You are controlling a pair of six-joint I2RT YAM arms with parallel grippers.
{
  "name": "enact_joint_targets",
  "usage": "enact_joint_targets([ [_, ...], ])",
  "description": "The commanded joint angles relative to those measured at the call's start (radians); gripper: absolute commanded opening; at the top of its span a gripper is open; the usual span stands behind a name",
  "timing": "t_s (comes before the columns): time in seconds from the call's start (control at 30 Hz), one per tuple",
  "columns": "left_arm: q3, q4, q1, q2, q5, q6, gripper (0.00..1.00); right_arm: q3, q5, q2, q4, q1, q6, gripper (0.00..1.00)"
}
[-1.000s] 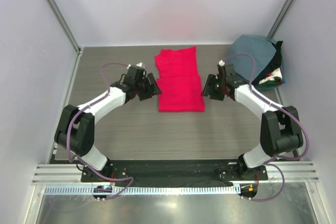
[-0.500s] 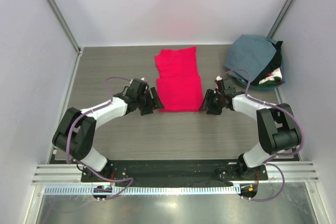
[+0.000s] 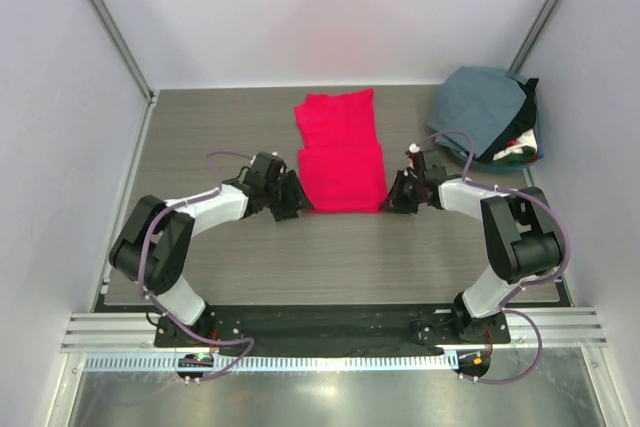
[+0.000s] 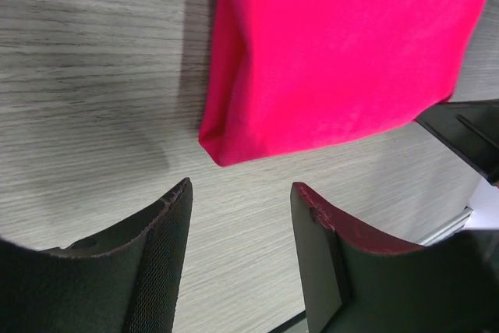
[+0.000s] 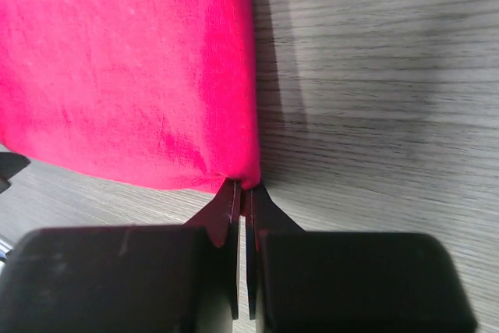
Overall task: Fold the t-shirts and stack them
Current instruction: Fold the tshirt
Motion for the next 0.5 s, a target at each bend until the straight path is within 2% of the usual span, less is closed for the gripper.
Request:
enact_joint_targets([
  [0.0,-0.004,0.055,0.0,0.022,0.02,-0.016,0.54,-0.021,0.005,-0.009,0.055,0.003,-0.003,0.01],
  [0.17,-0.004,0.092,0.0,0.067,-0.003,-0.035,0.52,-0.03,-0.003,-0.017,0.061,0.001,-0.006,0.01],
  [0.47,0.005,0.124,0.0,0.125,-0.058,-0.055,0.34,-0.039,-0.007,-0.042,0.058,0.001,-0.005,0.01],
])
